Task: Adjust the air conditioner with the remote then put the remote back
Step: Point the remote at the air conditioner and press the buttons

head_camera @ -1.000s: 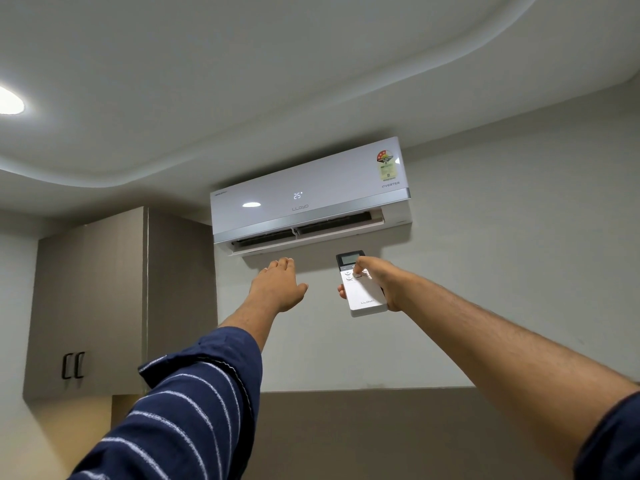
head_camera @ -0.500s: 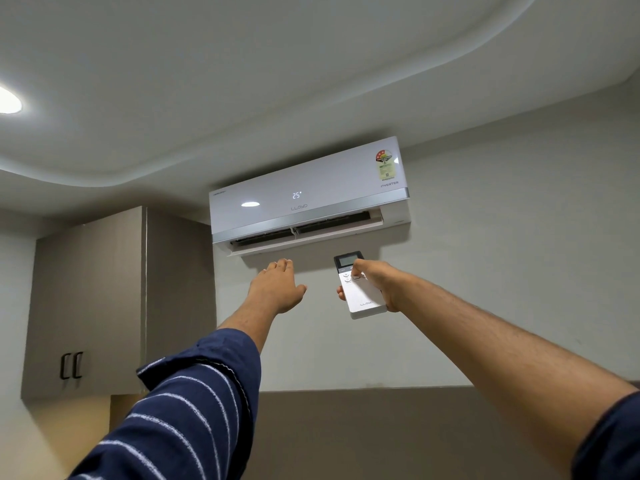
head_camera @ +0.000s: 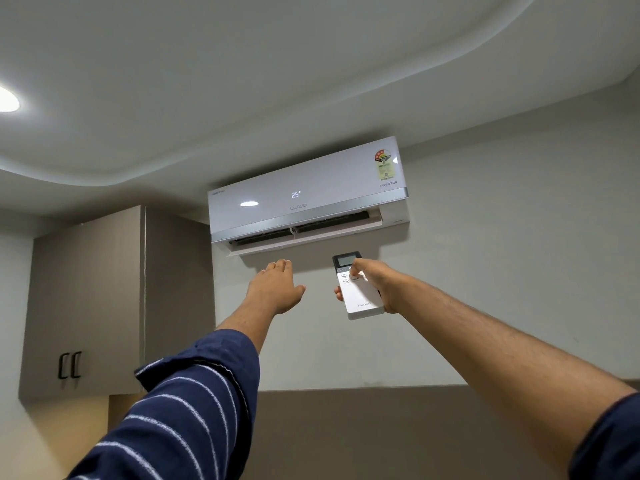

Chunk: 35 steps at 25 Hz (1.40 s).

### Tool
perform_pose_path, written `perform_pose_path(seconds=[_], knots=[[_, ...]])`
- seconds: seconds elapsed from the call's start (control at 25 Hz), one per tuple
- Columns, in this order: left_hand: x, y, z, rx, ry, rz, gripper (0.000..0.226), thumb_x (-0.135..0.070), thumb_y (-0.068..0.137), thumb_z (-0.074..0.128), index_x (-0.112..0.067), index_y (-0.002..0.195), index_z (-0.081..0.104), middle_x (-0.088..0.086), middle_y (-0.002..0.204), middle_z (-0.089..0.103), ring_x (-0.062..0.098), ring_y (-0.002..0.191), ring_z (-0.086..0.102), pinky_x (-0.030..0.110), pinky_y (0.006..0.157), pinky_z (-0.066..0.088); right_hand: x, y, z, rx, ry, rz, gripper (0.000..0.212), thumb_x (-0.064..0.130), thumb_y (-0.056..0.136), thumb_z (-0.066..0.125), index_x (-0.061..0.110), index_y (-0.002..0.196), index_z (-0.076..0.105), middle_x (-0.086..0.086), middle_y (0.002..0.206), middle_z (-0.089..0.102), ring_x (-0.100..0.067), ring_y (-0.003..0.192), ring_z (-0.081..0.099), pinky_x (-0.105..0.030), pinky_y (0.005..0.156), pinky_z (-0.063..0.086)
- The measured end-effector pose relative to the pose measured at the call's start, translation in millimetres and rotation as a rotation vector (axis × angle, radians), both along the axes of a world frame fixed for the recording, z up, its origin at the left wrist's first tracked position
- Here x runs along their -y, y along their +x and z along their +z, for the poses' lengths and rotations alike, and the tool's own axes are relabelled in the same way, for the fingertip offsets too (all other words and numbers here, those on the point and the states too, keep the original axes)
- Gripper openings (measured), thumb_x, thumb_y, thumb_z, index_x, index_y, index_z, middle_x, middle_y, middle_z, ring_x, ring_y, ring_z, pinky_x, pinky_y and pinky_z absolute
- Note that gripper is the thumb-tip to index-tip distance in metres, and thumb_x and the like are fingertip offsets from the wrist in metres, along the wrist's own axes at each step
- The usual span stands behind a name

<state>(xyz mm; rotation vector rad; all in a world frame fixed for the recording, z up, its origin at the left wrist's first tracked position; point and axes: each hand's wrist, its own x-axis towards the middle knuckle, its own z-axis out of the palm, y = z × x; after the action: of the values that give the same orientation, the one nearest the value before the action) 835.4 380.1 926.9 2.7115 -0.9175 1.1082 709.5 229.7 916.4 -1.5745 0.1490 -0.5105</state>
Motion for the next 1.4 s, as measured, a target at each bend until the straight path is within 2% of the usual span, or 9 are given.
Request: perform_pose_path(seconds=[0.2, 1.08, 1.28, 1.4], knots=[[-2.5, -0.6, -1.4, -0.003, 0.005, 0.003, 0.070, -0.043, 0.097, 0.035, -0.009, 0.154, 0.011, 0.009, 0.162, 0.015, 0.027, 0.147, 0.021, 0.042, 0.115, 0.026, -0.9, 0.5, -1.1, -0.004, 0.006, -0.010, 0.017, 0.010, 0.080, 0.039, 0.004, 0.088, 0.053, -0.013, 0.057, 0.072, -0.022, 0.050, 0.070, -0.026, 0.057, 0.055], [-1.2, 3.5, -6.7, -0.021, 0.025, -0.033, 0.071, -0.045, 0.097, 0.034, -0.009, 0.154, 0.012, 0.009, 0.162, 0.015, 0.026, 0.147, 0.020, 0.042, 0.115, 0.027, 0.1, -7.4, -9.2, -0.019, 0.007, -0.040, 0.016, 0.011, 0.082, 0.039, 0.005, 0.086, 0.053, -0.010, 0.056, 0.072, -0.019, 0.048, 0.070, -0.020, 0.049, 0.054], [34.6, -5.5, -26.1, -0.051, 0.046, -0.104, 0.071, -0.046, 0.096, 0.034, -0.010, 0.154, 0.013, 0.008, 0.162, 0.015, 0.025, 0.147, 0.021, 0.043, 0.113, 0.028, 14.8, -25.2, -31.2, -0.074, 0.018, -0.068, 0.022, 0.009, 0.083, 0.038, 0.003, 0.100, 0.051, -0.015, 0.080, 0.070, -0.024, 0.062, 0.070, -0.026, 0.057, 0.054], [72.7, -24.4, -44.8, -0.063, 0.086, -0.204, 0.070, -0.046, 0.096, 0.036, -0.009, 0.152, 0.017, 0.008, 0.160, 0.018, 0.026, 0.144, 0.025, 0.044, 0.110, 0.031, 35.2, -45.7, -54.6, -0.095, 0.023, -0.149, 0.027, 0.007, 0.083, 0.037, 0.002, 0.107, 0.047, -0.017, 0.085, 0.068, -0.028, 0.072, 0.067, -0.030, 0.063, 0.053]])
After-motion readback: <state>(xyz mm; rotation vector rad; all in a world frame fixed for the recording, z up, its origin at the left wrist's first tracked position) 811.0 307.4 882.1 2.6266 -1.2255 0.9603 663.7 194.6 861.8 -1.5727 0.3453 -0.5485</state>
